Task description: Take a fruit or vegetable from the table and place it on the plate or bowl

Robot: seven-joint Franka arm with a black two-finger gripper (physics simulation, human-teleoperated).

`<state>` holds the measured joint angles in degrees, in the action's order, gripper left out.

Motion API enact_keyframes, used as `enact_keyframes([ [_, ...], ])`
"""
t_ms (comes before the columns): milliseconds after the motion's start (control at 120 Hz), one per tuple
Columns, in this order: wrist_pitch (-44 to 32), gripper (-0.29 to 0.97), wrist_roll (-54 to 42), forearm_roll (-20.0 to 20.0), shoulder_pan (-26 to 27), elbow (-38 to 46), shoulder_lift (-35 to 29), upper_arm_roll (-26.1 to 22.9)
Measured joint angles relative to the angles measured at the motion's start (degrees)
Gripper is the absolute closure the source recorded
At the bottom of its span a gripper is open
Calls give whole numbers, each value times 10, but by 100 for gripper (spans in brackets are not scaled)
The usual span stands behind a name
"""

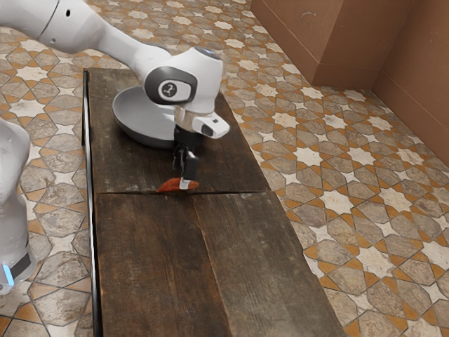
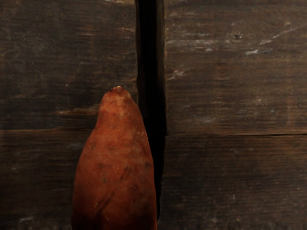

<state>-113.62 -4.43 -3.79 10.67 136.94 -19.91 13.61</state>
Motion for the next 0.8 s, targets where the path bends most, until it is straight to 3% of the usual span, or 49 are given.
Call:
enact_keyframes([
  [367,-3,6,-3,9,-11,22,-4,0],
  [467,-6,15,-3,9,-11,22,6,0],
  [650,-16,45,-1,10,-11,19,22,0],
  [800,-25,51,2,12,-11,15,25,0],
])
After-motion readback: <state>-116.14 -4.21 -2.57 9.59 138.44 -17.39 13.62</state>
